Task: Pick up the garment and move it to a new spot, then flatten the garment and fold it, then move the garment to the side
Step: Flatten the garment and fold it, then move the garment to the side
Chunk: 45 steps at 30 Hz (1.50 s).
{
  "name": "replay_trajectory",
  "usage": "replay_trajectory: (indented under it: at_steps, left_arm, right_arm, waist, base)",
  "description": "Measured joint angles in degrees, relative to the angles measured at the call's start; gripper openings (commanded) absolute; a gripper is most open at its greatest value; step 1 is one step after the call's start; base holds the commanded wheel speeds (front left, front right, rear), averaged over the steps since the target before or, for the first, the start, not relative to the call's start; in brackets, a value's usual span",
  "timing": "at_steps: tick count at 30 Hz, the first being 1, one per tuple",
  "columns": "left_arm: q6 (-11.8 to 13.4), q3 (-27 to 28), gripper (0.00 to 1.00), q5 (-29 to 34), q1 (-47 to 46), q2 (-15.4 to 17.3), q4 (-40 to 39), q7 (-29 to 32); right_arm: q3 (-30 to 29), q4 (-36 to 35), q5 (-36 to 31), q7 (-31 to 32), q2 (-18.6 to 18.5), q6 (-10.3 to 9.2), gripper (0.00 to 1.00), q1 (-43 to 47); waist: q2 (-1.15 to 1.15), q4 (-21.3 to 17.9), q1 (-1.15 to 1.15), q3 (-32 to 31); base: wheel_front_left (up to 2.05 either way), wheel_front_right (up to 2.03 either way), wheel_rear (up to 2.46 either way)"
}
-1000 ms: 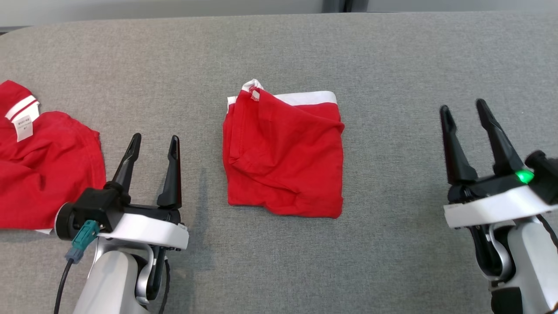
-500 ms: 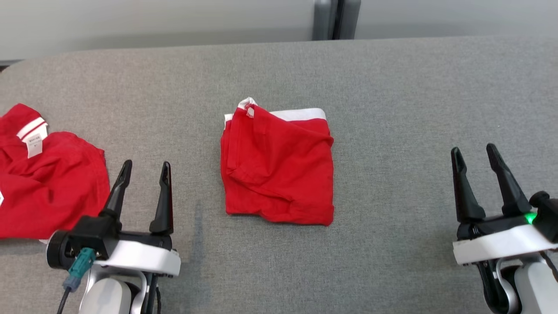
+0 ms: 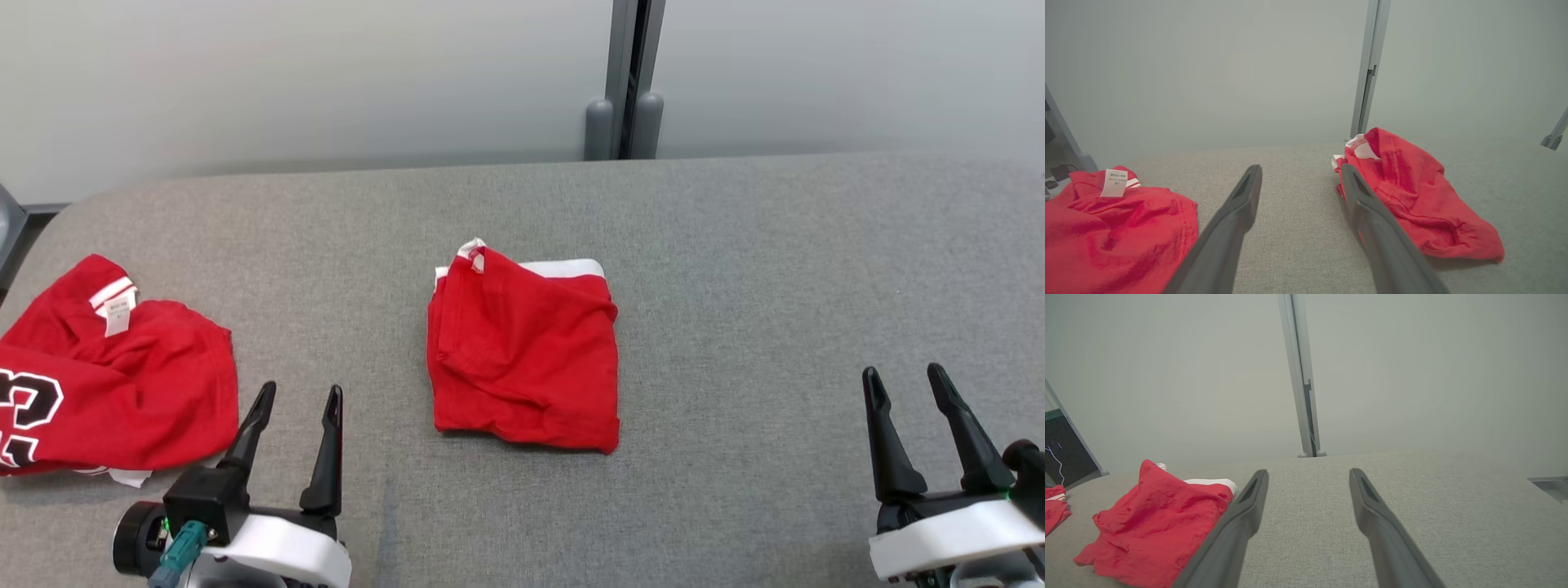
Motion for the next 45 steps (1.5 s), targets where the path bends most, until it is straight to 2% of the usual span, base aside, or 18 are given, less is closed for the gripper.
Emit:
replay_trajectory:
  at_steps: [13,33,45]
  left_arm:
    - [0.78,-0.77,1.0,-0.27,2.48,0.58,0.33,1.04]
    - [1.31,-1.3,1.0,-0.8,2.11,1.21,0.4,1.05]
    - [1.53,-2.22,1.0,-1.22,0.37,1.32,-0.31,1.04]
  right_arm:
    - [-1.3,-3.25,-1.4,2.97,0.78,0.0,1.0,4.36]
    - [-1.54,-3.67,-1.89,3.71,1.54,0.0,1.0,4.62]
    - [-1.8,-2.85,-1.88,3.56,1.58,0.0,1.0,4.1]
  waist:
    - [0.0,-0.22,0.0,-4.08]
    - [0.0,-0.06,0.0,-3.36]
    - [0.0,1.42,0.0,-2.01]
  base:
    - [0.0,0.0,0.0]
    - [0.0,0.0,0.0]
    - [0.0,0.0,0.0]
